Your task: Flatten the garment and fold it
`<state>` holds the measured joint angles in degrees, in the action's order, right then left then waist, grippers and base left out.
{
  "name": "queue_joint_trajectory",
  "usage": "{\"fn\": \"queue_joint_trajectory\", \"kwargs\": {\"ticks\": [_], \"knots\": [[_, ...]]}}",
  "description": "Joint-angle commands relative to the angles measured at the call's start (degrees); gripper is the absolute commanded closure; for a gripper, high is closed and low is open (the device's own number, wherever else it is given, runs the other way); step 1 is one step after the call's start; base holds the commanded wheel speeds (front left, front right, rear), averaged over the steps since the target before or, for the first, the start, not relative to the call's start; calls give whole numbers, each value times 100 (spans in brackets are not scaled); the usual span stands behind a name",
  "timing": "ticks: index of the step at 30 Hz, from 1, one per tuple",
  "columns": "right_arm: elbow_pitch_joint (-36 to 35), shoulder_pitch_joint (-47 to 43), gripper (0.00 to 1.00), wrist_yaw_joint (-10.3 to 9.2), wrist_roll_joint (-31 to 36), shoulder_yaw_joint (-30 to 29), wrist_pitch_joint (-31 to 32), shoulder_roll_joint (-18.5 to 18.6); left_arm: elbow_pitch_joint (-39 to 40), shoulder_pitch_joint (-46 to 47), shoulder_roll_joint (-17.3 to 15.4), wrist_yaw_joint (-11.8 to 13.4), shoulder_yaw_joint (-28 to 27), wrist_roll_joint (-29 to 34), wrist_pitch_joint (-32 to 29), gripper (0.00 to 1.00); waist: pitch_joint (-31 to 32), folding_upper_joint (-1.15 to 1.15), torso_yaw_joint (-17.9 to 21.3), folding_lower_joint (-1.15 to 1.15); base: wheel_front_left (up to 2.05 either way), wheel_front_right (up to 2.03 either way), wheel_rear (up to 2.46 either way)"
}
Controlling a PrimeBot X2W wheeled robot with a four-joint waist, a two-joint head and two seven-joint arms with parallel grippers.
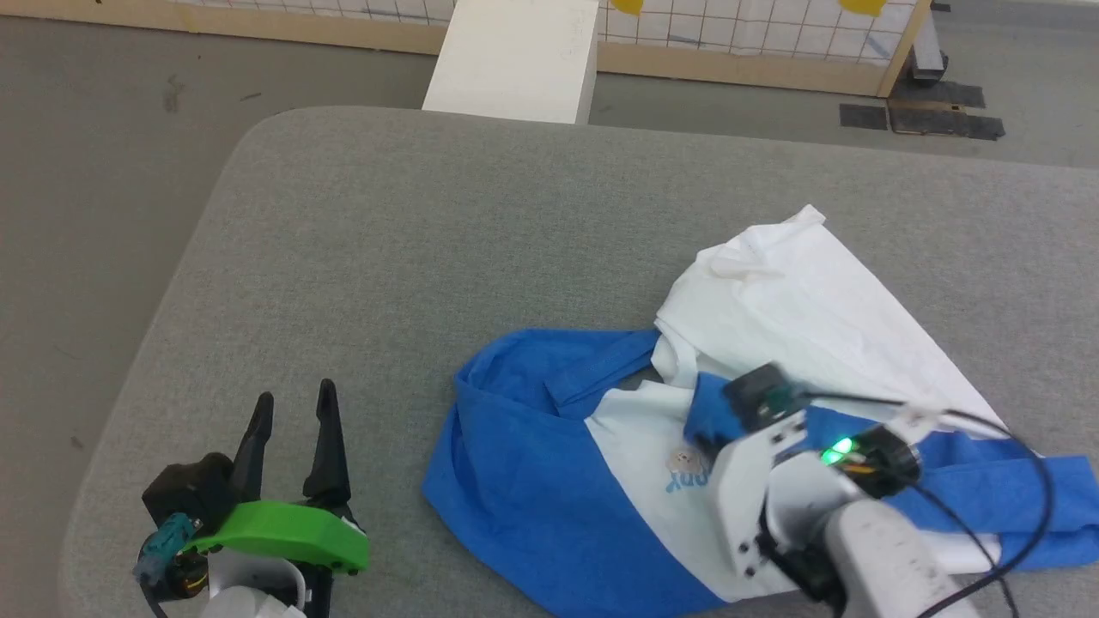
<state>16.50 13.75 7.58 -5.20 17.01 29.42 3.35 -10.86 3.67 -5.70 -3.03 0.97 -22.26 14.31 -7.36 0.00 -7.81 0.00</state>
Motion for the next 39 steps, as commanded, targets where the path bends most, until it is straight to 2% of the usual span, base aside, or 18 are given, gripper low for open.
{"fn": "queue_joint_trajectory", "kwargs": {"ticks": [1,5,10,16,18,19,20,25,29,31,37,39], "knots": [[-177,54,100,-9,-119,-205,-92,-6,-3,98,-19,-17,-1,3,42,0,28,0,45,0,0,0,0],[-811,-73,100,-9,-257,-1359,-154,-23,21,81,-45,-2,-10,0,45,0,79,0,159,0,0,0,0],[-1429,-296,100,-9,58,-3472,20,53,37,98,-45,-18,51,-10,44,0,96,0,237,0,0,0,0],[-1578,-410,100,-9,693,-5820,292,54,53,99,-59,-19,113,-8,30,0,76,0,295,0,0,0,0],[-1446,-317,100,-9,837,-6348,303,29,54,98,-72,-17,121,-10,28,0,77,0,322,0,0,0,0],[-1406,-317,48,-9,917,-6429,307,18,54,95,-79,-20,126,-15,21,0,75,0,335,0,0,0,0],[-1400,-285,0,-9,938,-6478,236,4,53,94,-91,-22,135,-15,9,0,75,0,350,0,0,0,0],[-1694,-246,0,-9,583,-5908,-386,-37,100,141,-89,-57,217,-75,-112,0,116,0,476,0,0,0,0],[-1922,-345,0,-9,116,-5251,-729,-44,154,482,-49,-177,596,-133,-684,0,119,0,580,0,0,0,0],[-1960,-424,0,-9,-20,-4972,-777,-45,100,799,-18,-242,917,-148,-1212,0,91,0,630,0,0,0,0],[-1802,-553,0,-9,-325,-4399,-873,-46,-543,1972,47,-373,2127,11,-3368,0,-104,0,847,0,0,0,0],[-1712,-556,0,-9,-356,-4297,-919,-46,-712,2252,73,-399,2466,43,-3863,0,-184,0,944,0,0,0,0]]}}
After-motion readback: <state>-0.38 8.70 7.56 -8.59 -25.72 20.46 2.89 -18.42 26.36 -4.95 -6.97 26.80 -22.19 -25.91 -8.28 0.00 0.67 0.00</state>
